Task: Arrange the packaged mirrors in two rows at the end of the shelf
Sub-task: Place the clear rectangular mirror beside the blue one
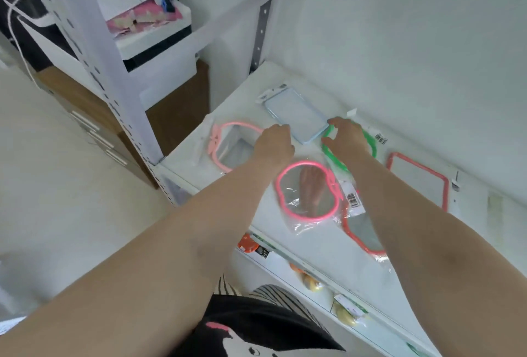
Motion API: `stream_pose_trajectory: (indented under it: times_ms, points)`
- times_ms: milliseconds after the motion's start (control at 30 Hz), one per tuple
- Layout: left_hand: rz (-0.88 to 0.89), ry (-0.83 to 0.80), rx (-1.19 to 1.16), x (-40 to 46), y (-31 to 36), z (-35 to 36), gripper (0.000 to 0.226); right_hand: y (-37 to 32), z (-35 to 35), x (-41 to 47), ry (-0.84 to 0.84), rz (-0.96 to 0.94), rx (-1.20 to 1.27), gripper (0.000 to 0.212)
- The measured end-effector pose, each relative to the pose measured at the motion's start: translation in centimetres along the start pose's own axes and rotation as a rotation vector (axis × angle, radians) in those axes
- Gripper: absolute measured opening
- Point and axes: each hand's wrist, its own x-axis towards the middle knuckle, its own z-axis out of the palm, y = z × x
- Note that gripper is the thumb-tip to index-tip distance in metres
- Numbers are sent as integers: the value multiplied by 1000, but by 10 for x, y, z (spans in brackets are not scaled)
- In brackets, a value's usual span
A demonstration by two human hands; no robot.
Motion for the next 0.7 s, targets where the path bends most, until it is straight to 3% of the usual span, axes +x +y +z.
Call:
stream_pose_trajectory:
  times_ms: [233,467,600,700]
  points:
    - [-129,8,-113,36,18,38,34,9,20,62,-60,-12,18,50]
    - [-226,1,-267,53,26,43,31,20,51,95,-109,-2,-176,39]
    - [-371,-59,-518,66,26,54,37,19,54,92,-48,30,-87,50]
    - [-442,-51,-615,63,16,53,37,17,49,88,-48,109,145,58]
